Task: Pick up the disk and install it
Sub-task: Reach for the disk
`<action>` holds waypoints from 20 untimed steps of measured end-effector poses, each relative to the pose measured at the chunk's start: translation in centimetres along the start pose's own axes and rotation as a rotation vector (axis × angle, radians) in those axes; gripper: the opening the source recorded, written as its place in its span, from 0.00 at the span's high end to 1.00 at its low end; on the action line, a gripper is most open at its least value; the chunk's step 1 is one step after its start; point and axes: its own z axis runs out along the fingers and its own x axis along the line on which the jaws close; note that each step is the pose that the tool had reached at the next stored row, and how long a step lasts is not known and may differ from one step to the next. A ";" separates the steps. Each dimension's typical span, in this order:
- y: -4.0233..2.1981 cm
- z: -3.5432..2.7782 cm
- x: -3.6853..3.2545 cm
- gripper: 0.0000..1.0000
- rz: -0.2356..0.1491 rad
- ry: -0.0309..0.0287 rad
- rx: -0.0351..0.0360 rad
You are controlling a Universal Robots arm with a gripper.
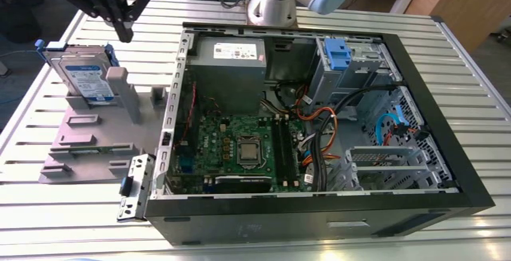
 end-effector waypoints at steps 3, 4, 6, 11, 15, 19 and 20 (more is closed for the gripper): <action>-0.01 0.00 0.06 0.89 0.000 0.0000 0.0000; -0.01 0.00 0.08 0.89 0.000 0.0000 0.0000; -0.01 0.00 0.13 0.89 0.000 0.0000 0.0000; -0.02 0.01 0.25 0.89 0.000 -0.0001 0.0000; -0.03 0.00 0.34 0.89 0.000 0.0000 0.0000; -0.03 0.00 0.45 0.89 0.000 0.0000 0.0000; -0.04 0.00 0.48 0.89 0.000 0.0000 0.0000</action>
